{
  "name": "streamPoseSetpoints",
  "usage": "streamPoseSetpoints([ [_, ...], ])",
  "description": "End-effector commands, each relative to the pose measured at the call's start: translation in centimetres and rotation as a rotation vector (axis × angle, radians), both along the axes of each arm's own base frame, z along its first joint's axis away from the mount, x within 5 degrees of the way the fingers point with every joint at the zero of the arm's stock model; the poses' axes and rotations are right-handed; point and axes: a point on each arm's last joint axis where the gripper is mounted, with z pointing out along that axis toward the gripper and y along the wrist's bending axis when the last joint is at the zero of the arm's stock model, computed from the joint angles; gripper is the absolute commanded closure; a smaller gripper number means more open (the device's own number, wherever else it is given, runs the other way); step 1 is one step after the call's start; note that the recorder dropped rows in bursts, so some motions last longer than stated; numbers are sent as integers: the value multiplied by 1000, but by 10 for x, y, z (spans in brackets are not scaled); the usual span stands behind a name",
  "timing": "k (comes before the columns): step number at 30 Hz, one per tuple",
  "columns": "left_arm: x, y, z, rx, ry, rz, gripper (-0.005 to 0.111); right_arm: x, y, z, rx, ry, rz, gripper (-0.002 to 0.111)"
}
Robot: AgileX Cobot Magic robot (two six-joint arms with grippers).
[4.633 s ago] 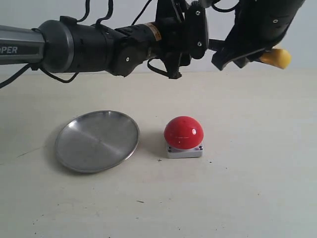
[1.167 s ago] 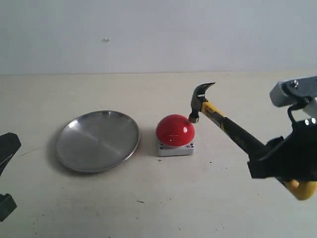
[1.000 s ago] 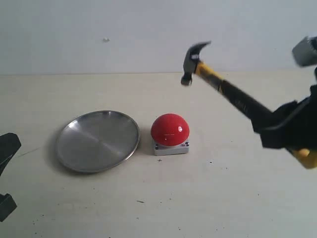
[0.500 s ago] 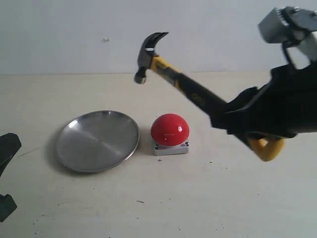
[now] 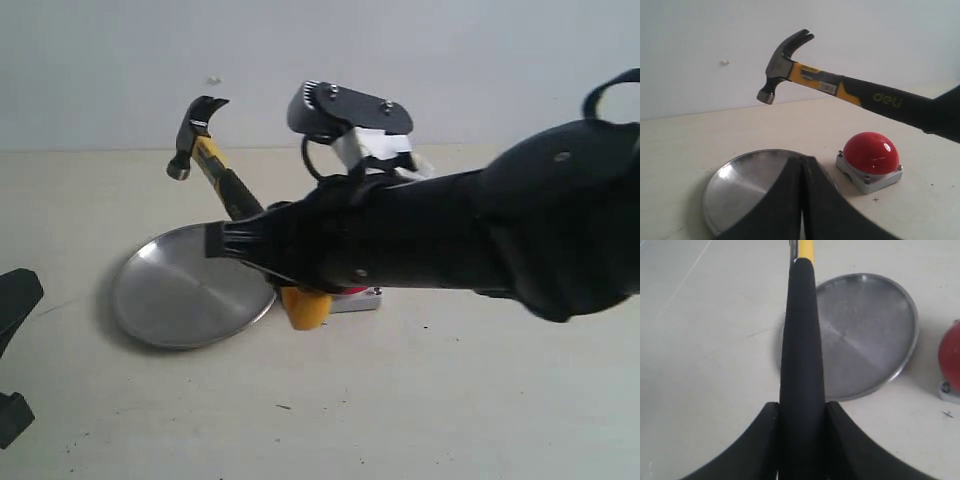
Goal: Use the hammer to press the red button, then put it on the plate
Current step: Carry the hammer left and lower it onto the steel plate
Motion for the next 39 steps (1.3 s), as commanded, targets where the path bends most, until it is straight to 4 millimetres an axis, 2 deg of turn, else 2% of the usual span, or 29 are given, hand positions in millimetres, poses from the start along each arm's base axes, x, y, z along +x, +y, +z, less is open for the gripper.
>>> streamPoseSetpoints([
  [1,-1,0,0,3,-7,-8,107,16,27,2,35,-21,-131,108],
  [7,-1,0,0,3,-7,-8,107,35,47,-38,95,164,-292,108],
  [11,-1,0,0,3,-7,-8,107,42,57,-55,81,186,-291,108],
  [16,-1,0,0,3,-7,-8,107,47,68,-62,78,203,-272,108],
  [21,-1,0,0,3,-7,-8,107,48,68,-68,75,219,-282,108],
  [27,-1,0,0,3,-7,-8,107,48,70,-84,45,244,-289,108],
  [33,-1,0,0,3,-7,-8,107,50,69,-84,42,228,-307,108],
  [39,-1,0,0,3,-7,-8,107,49,70,-103,-3,254,-289,107],
])
